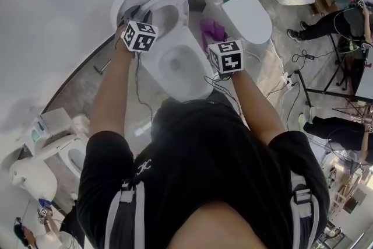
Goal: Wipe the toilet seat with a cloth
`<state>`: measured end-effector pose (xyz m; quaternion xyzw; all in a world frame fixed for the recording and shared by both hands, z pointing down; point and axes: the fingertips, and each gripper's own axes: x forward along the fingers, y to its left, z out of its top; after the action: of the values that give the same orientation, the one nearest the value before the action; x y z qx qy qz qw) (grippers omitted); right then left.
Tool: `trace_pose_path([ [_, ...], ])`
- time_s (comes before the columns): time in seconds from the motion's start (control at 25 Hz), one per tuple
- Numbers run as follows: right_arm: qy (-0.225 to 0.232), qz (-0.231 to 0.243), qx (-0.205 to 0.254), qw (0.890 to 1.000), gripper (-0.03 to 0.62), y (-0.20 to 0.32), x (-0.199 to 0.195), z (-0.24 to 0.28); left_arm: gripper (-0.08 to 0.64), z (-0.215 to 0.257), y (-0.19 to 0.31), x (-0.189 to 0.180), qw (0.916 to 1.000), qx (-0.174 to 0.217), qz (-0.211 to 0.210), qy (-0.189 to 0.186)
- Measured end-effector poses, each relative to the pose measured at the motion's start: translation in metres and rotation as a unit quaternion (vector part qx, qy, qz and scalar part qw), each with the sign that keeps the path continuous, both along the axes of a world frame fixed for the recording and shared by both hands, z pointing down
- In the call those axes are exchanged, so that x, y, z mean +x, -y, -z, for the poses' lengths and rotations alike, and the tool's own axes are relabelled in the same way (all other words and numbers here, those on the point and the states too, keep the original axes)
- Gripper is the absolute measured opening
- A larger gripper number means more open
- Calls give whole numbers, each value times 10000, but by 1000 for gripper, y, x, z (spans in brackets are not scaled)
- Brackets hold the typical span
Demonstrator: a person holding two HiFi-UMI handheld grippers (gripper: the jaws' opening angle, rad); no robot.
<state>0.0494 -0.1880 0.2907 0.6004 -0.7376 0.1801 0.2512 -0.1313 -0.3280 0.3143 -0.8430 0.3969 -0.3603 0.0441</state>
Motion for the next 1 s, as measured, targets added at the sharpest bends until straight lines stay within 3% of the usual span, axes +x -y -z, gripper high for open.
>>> trace_pose_path([
  [0.08,58,-16,-39,10000,48,-6,-4,-3,124,4,-7,1,9988,-198,34,-453],
  [0.16,118,23,-74,9999,49,-11,-9,-6,124,8,-18,5,9977,-249,-52,-632],
  [0.36,278,198,-1,9994,49,-19,-17,-4,124,10,-52,16,9964,-420,-264,-682],
  [0.6,432,436,22,9981,49,-44,1,-4,124,5,-111,39,9939,-838,-411,-587],
  [1.0,762,697,-184,9945,49,-120,43,-25,126,-32,-258,87,9797,-1656,-1048,-419],
])
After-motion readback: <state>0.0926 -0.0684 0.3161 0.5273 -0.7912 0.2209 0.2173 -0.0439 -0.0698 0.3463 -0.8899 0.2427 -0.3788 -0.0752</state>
